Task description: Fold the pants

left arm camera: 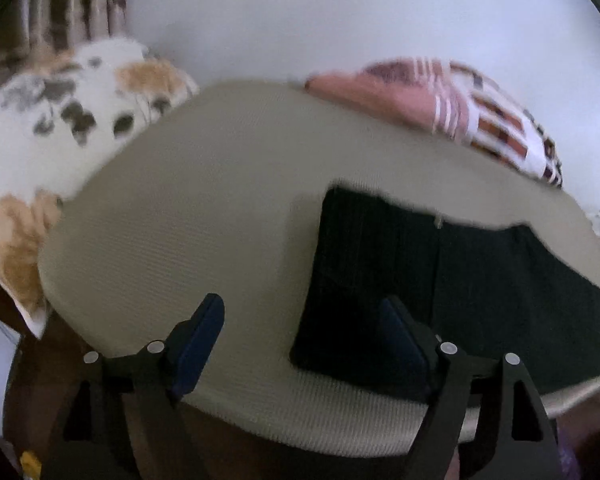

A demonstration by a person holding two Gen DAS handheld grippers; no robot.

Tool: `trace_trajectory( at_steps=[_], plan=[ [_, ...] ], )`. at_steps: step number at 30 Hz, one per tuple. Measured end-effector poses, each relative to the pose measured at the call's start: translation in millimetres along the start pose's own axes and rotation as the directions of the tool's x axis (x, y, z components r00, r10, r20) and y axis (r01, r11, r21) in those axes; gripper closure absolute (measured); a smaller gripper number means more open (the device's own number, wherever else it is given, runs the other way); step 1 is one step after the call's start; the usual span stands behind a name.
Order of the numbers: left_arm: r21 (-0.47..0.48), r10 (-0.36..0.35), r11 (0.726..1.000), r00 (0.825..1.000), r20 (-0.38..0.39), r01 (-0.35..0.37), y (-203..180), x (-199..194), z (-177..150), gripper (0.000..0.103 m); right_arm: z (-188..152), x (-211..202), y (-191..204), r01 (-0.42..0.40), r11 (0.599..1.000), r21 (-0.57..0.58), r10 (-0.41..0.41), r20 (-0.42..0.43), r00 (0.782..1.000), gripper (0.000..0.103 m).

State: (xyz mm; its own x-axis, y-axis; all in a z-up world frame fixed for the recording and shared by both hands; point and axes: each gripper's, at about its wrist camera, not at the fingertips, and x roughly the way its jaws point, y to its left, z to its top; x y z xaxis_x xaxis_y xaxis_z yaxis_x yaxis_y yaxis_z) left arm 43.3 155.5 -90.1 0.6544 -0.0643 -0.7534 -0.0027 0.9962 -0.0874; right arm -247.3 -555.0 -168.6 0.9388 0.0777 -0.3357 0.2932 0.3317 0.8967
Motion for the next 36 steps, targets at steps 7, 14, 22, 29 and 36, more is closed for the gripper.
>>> trace_trajectory(
  at_steps=[7, 14, 22, 29, 36],
  plan=[
    [0.075, -0.014, 0.997, 1.000, -0.001, 0.014, -37, -2, 1, 0.015, 23, -19, -42, -0.057, 0.993, 0.101, 0.048, 0.090, 0.995, 0.040],
    [0.131, -0.029, 0.991, 0.996, -0.079, 0.039, -64, 8, -15, 0.015, 39, 10, -56, -0.007, 0.993, 0.115, 0.000, 0.056, 0.998, 0.040],
    [0.124, -0.030, 0.991, 0.994, -0.110, 0.044, -68, 16, -19, 0.015, 26, 42, -43, 0.001, 0.998, 0.070, 0.000, -0.017, 1.000, 0.041],
    [0.124, -0.041, 0.991, 0.992, -0.122, 0.056, -67, 18, -23, 0.015, 30, 66, -49, 0.134, 0.990, 0.039, -0.132, -0.043, 0.990, 0.094],
    [0.127, -0.050, 0.990, 0.990, -0.133, 0.067, -68, 19, -22, 0.015, 30, 69, -32, 0.219, 0.975, -0.034, -0.220, -0.044, 0.974, 0.096]
  ],
)
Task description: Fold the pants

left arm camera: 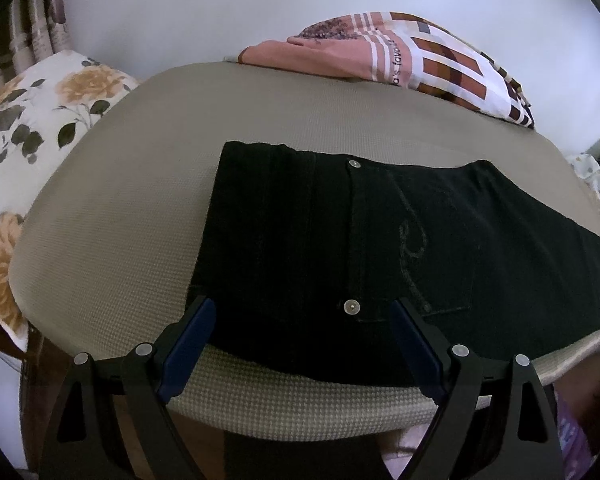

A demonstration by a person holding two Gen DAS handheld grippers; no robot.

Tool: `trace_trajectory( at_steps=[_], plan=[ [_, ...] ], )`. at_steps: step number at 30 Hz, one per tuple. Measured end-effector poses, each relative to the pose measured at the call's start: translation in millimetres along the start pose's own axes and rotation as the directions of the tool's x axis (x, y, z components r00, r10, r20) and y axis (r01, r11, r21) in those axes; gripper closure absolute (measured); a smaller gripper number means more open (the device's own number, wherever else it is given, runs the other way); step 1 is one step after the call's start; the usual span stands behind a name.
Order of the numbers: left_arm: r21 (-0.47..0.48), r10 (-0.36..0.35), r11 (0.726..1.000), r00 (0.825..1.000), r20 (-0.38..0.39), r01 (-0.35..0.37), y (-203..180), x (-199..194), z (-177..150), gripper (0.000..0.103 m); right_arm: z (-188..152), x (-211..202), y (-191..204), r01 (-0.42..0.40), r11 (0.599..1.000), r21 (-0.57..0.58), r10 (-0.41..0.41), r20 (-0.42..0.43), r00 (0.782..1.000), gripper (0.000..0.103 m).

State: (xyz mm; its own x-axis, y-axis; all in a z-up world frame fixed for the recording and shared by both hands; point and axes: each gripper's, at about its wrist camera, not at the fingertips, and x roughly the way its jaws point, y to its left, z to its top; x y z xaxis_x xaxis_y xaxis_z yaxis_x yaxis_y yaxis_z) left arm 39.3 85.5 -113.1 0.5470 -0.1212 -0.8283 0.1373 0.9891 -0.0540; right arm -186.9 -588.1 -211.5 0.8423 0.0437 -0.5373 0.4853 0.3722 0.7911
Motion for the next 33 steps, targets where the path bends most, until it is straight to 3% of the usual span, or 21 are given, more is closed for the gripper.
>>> trace_trajectory(
  at_steps=[6, 13, 33],
  plan=[
    [-0.019, -0.028, 0.999, 1.000, -0.001, 0.028, 3, -3, 3, 0.015, -4, -5, 52, -0.067, 0.994, -0.086, 0.067, -0.001, 0.998, 0.095],
    [-0.029, -0.045, 0.999, 0.999, -0.004, 0.045, 4, -3, 1, 0.015, -29, 20, 115, -0.149, 0.973, -0.178, 0.136, -0.082, 0.987, 0.095],
    [0.064, 0.052, 0.997, 0.999, -0.001, -0.052, -5, 1, -2, 0.015, -103, 92, 188, -0.243, 0.946, -0.215, 0.174, -0.297, 0.939, 0.095]
  ],
)
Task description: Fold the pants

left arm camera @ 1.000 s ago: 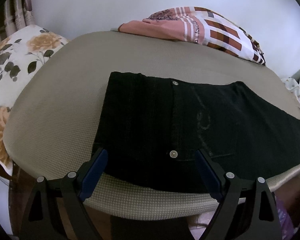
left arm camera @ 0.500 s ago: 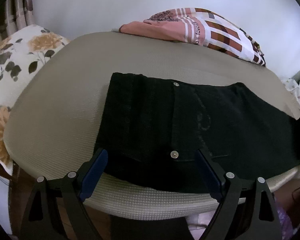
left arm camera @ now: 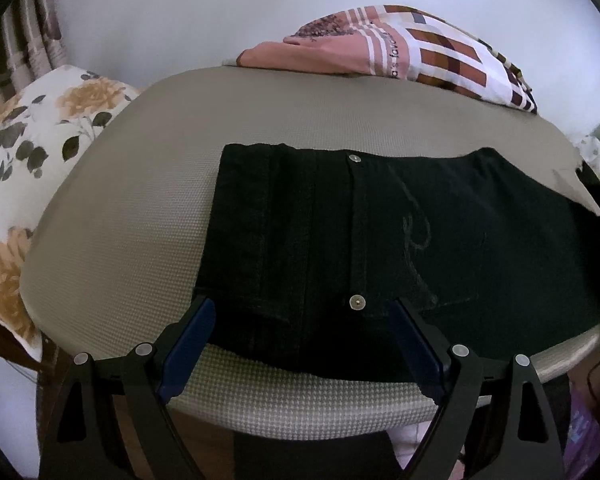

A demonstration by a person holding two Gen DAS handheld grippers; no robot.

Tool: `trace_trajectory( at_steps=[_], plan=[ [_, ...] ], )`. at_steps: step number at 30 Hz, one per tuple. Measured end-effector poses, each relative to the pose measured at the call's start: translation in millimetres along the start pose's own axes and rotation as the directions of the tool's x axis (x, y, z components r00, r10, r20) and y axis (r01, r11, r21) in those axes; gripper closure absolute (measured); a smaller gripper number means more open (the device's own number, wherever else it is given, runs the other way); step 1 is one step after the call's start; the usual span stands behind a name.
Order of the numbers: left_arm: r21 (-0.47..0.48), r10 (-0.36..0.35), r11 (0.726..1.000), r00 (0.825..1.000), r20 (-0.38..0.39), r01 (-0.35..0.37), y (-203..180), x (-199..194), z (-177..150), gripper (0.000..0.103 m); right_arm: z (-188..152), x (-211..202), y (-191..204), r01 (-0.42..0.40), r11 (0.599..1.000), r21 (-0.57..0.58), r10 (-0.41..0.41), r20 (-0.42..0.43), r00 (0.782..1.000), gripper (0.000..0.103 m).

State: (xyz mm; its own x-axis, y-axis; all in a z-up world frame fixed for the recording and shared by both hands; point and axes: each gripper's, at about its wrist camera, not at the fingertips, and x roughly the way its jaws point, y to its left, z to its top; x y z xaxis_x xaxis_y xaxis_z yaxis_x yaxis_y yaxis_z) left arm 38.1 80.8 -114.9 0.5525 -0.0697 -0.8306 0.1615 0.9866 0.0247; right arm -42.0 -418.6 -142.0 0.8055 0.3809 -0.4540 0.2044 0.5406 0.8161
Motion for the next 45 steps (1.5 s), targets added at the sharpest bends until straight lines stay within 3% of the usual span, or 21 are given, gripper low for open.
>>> trace_trajectory(
  at_steps=[11, 32, 45],
  plan=[
    [0.063, 0.027, 0.998, 1.000, -0.014, -0.026, -7, 4, -4, 0.015, -36, 54, 29, -0.057, 0.998, -0.021, 0.053, -0.137, 0.989, 0.095],
    [0.106, 0.051, 0.993, 0.998, -0.027, -0.048, -13, 11, -8, 0.011, -88, 96, 48, -0.103, 0.993, -0.054, 0.084, -0.282, 0.956, 0.095],
    [0.122, 0.061, 0.991, 0.998, -0.031, -0.057, -15, 14, -10, 0.009, -104, 108, 55, -0.106, 0.990, -0.089, 0.072, -0.317, 0.946, 0.094]
  ],
)
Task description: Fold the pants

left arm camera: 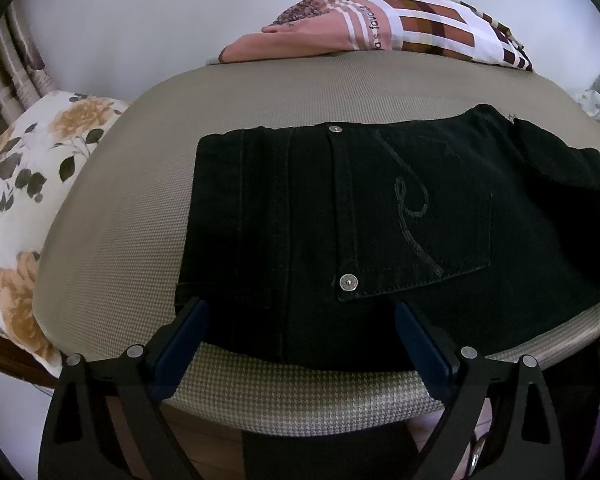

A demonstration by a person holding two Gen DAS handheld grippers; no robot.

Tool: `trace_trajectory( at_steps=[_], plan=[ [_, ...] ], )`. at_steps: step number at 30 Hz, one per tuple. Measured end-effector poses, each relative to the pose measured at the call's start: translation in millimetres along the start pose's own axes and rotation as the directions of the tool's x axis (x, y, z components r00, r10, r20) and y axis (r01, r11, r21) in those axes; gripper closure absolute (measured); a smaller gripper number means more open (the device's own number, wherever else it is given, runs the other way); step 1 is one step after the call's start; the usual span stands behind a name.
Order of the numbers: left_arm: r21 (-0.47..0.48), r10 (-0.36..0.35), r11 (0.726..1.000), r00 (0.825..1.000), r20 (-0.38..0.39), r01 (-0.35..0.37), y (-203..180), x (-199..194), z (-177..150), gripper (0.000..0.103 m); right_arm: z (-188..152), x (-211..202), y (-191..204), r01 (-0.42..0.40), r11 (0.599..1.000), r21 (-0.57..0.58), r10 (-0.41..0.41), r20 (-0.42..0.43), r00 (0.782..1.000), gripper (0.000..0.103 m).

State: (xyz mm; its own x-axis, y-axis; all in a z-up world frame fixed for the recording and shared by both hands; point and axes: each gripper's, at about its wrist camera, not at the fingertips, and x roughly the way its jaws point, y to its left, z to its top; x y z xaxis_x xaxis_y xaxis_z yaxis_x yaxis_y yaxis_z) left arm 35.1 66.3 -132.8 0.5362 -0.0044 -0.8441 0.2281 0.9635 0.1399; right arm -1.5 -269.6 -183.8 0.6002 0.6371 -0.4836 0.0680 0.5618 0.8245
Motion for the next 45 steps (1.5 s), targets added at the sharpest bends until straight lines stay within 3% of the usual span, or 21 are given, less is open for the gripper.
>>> trace_trajectory(
  at_steps=[12, 21, 25, 29, 37, 40, 45],
  plan=[
    [0.007, 0.005, 1.000, 1.000, -0.002, -0.005, -1, 1, 0, 0.008, -7, 8, 6, 0.027, 0.997, -0.068, -0.029, -0.024, 0.999, 0.094],
    [0.005, 0.004, 1.000, 1.000, -0.002, -0.004, -1, 1, 0, 0.007, -17, 16, 16, 0.110, 0.975, -0.195, -0.120, -0.042, 0.992, 0.093],
    [0.005, 0.004, 1.000, 1.000, -0.004, -0.004, -1, 1, 0, 0.007, -19, 20, 23, 0.128, 0.959, -0.255, -0.150, -0.066, 0.987, 0.088],
    [0.004, 0.003, 1.000, 1.000, -0.004, -0.003, -2, 1, 0, 0.007, -22, 21, 29, 0.094, 0.952, -0.292, -0.128, -0.100, 0.987, 0.079],
    [0.003, 0.002, 1.000, 1.000, -0.006, -0.002, -2, 1, 1, 0.007, -28, 21, 32, 0.081, 0.939, -0.334, -0.129, -0.125, 0.984, 0.078],
    [0.002, 0.001, 1.000, 1.000, -0.007, -0.001, -2, 1, 0, 0.007, -29, 20, 34, 0.065, 0.937, -0.342, -0.117, -0.134, 0.984, 0.072],
    [0.003, 0.001, 1.000, 1.000, -0.007, -0.001, -2, 1, 0, 0.007, -32, 18, 39, -0.007, 0.943, -0.334, -0.045, -0.149, 0.988, 0.049]
  ],
)
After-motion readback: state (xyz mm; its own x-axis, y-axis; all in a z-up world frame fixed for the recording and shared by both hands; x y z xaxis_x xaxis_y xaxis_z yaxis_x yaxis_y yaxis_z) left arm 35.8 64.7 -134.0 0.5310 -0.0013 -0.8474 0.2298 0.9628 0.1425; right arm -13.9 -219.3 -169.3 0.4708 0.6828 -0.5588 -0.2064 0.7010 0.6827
